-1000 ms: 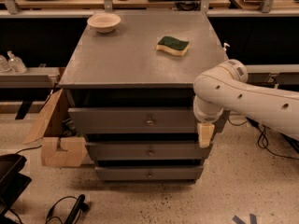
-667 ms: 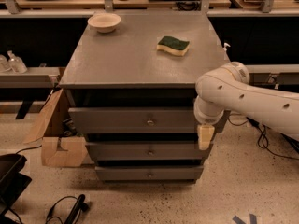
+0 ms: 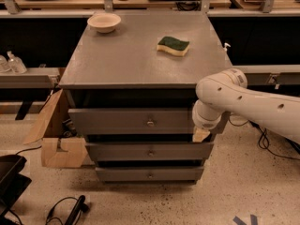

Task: Open top drawer

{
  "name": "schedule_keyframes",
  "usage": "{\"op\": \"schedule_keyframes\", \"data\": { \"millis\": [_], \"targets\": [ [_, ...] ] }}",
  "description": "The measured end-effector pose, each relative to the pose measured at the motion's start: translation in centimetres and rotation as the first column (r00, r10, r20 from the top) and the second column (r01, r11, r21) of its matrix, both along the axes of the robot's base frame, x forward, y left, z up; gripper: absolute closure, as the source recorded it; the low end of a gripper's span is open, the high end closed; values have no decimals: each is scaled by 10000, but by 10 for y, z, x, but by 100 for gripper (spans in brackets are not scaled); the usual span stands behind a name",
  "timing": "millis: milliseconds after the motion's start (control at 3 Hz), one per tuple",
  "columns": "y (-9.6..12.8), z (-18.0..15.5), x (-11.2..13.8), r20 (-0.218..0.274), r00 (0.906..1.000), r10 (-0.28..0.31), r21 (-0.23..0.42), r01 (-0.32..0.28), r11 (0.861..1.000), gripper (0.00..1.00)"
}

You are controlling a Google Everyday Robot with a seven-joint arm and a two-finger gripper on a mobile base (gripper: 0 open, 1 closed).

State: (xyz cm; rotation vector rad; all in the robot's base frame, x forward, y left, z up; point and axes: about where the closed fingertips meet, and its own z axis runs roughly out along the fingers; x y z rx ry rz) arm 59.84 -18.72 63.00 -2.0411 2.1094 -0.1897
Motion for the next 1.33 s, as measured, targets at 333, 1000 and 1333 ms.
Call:
{"op": "schedule_keyframes", "data": {
  "millis": [333,1000,1333],
  "targets": [
    [0,9,0,0,10000,0,0,0,10000,80],
    [0,11,0,0,10000,0,-1,0,10000,100],
    [0,14,0,0,10000,1,-1,-1,10000,100]
  ]
}}
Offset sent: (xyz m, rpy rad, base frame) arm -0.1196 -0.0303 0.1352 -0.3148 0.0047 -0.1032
